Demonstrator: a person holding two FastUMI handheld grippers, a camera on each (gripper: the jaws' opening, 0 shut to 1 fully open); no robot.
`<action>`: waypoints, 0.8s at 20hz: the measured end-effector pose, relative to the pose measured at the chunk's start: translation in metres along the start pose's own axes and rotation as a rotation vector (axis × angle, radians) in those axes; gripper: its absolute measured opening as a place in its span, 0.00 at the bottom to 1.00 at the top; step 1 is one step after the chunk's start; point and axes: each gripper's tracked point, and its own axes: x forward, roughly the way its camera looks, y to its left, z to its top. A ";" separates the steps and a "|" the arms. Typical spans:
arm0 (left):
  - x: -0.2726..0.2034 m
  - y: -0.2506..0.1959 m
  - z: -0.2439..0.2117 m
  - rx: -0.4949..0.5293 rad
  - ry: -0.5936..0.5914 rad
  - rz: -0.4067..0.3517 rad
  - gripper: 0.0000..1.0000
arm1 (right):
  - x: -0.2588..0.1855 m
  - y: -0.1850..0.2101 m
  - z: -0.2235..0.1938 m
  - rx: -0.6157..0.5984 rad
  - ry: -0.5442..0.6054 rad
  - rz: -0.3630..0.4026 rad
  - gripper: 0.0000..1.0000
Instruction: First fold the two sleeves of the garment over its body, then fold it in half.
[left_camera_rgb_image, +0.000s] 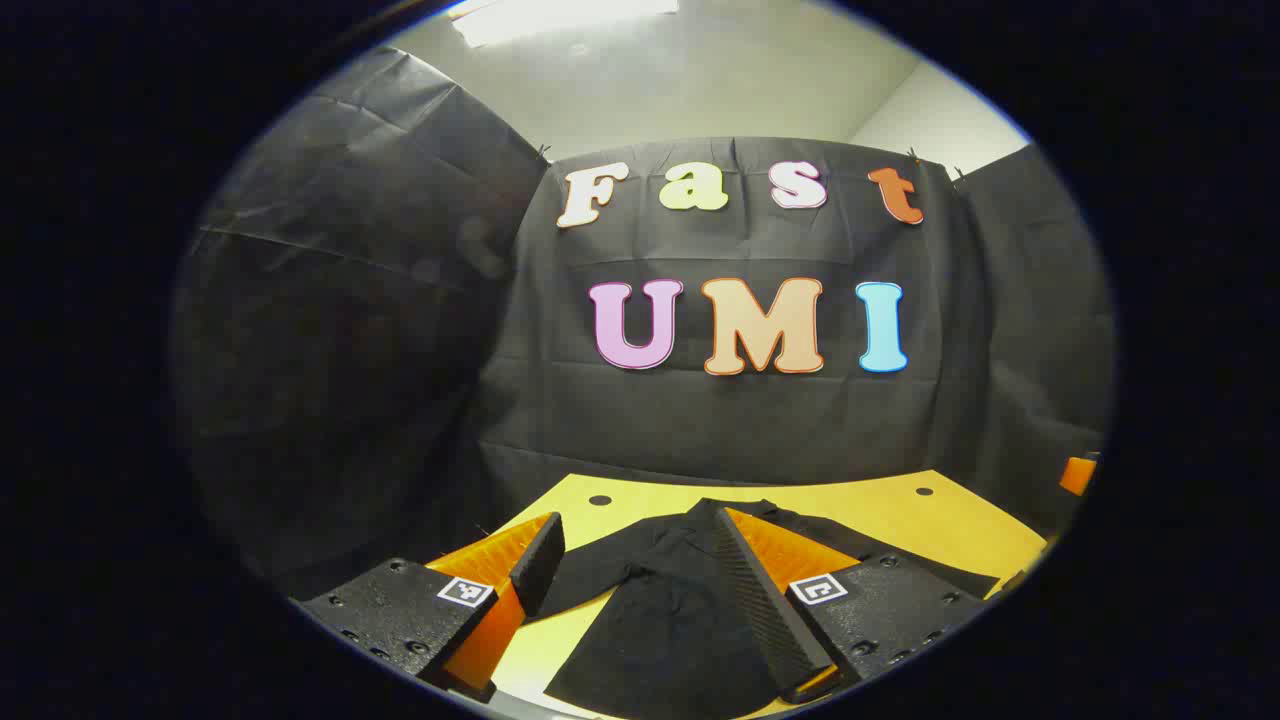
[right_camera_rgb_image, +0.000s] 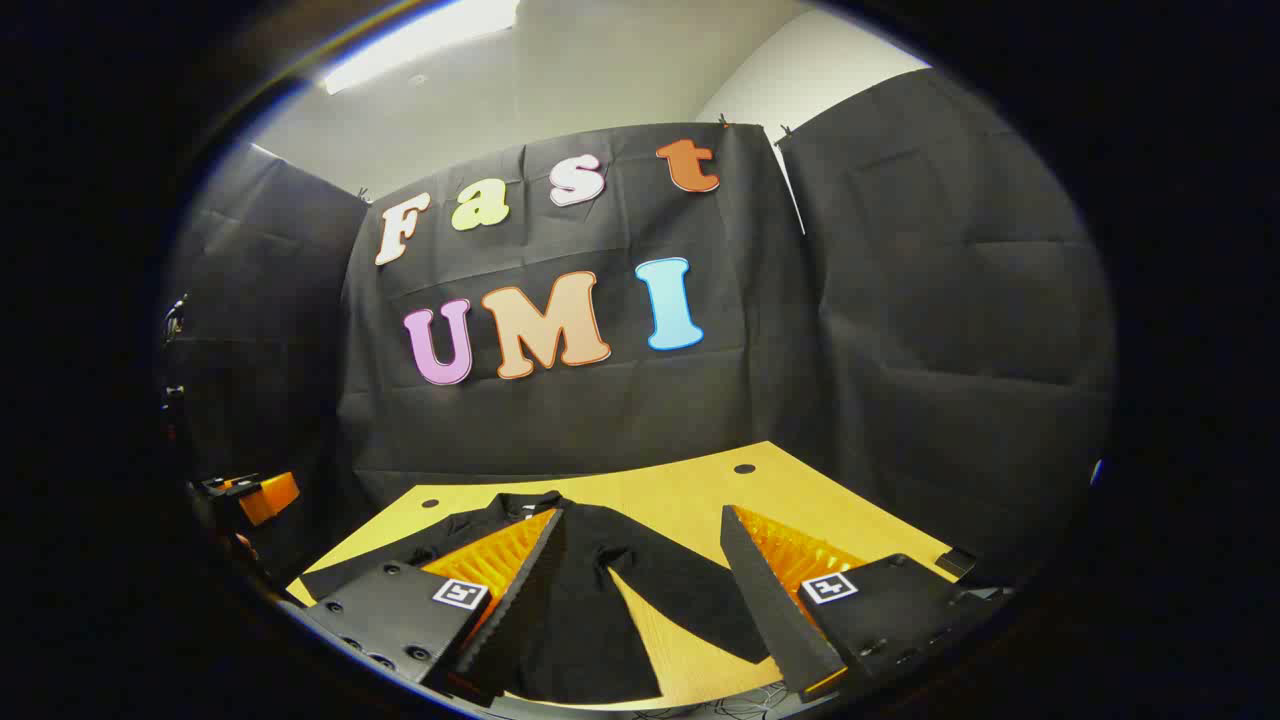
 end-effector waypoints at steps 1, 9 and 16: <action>-0.003 0.004 -0.004 0.004 0.011 0.007 0.92 | 0.000 -0.002 -0.002 -0.006 0.003 -0.006 0.94; -0.010 0.043 -0.022 -0.018 0.063 0.098 0.92 | 0.006 -0.001 -0.015 -0.019 0.029 -0.012 0.94; -0.009 0.046 -0.029 -0.022 0.077 0.107 0.92 | 0.012 0.000 -0.021 -0.043 0.039 0.001 0.94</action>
